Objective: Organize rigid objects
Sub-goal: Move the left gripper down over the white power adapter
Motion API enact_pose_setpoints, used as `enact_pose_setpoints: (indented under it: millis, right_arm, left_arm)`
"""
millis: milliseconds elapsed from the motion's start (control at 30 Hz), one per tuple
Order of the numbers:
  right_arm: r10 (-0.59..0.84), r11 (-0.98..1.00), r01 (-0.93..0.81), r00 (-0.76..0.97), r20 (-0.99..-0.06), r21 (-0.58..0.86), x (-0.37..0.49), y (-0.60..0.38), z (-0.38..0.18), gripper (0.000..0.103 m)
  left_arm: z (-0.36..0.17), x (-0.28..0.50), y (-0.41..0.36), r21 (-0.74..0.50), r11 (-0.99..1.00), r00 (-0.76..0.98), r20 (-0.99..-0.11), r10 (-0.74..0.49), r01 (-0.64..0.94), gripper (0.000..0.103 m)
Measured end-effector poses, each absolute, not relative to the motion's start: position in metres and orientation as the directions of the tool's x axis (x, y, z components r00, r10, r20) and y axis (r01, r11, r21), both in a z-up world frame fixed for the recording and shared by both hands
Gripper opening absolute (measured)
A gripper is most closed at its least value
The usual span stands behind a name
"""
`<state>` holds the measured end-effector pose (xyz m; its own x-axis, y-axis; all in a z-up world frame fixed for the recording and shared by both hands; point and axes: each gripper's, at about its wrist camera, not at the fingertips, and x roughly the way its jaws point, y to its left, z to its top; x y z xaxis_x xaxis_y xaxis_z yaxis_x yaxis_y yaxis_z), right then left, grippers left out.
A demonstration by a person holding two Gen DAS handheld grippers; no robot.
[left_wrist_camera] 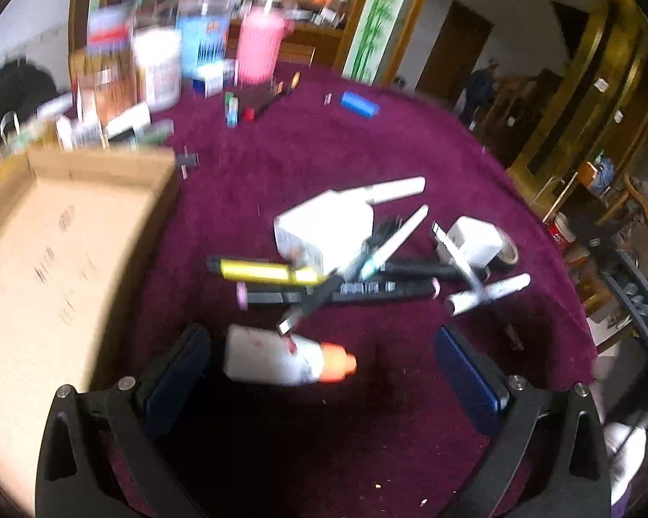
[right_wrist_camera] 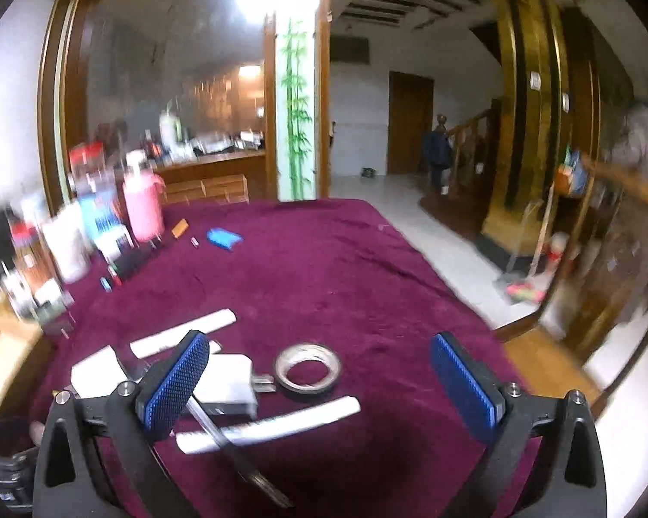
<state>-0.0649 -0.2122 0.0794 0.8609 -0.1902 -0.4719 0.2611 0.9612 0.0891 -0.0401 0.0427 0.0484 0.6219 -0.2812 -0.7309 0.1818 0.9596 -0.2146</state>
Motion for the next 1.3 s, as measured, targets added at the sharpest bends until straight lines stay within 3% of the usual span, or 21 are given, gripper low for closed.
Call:
enact_pose_setpoints:
  millis: [333, 433, 500, 533, 733, 867, 1000, 1300]
  right_arm:
    - [-0.182, 0.959, 0.267, 0.84, -0.511, 0.098, -0.063, -0.218, 0.071, 0.102]
    - [-0.178, 0.956, 0.271, 0.839, -0.514, 0.111, -0.065, -0.22, 0.071, 0.102]
    - [-0.173, 0.954, 0.273, 0.837, -0.519, 0.122, -0.065, -0.221, 0.07, 0.102]
    - [-0.168, 0.954, 0.271, 0.837, -0.521, 0.129, -0.064, -0.223, 0.07, 0.102]
    - [-0.159, 0.953, 0.27, 0.832, -0.532, 0.137, -0.063, -0.223, 0.069, 0.102]
    - [-0.156, 0.951, 0.275, 0.824, -0.544, 0.144, -0.062, -0.225, 0.067, 0.102]
    - [-0.152, 0.948, 0.279, 0.82, -0.552, 0.154, -0.061, -0.227, 0.065, 0.102]
    - [-0.141, 0.942, 0.288, 0.802, -0.58, 0.169, -0.057, -0.231, 0.06, 0.102]
  left_arm:
    - [0.036, 0.0, 0.013, -0.13, 0.954, 0.523, -0.813, -0.258, 0.269, 0.101]
    - [0.029, -0.003, -0.008, -0.145, 0.929, 0.466, -0.832, -0.301, 0.34, 0.084]
    - [0.035, -0.015, -0.017, -0.269, 0.858, 0.364, -0.82, -0.442, 0.437, 0.062]
    - [0.037, -0.019, -0.018, -0.297, 0.843, 0.343, -0.813, -0.47, 0.449, 0.06]
    - [0.061, -0.018, -0.003, -0.168, 0.908, 0.498, -0.79, -0.357, 0.385, 0.061]
    - [0.062, 0.008, 0.012, -0.16, 0.935, 0.502, -0.808, -0.308, 0.315, 0.065]
    - [0.058, 0.03, 0.012, -0.023, 0.954, 0.541, -0.82, -0.19, 0.3, 0.068]
    - [0.04, 0.063, -0.006, 0.05, 0.938, 0.513, -0.846, -0.143, 0.343, 0.074]
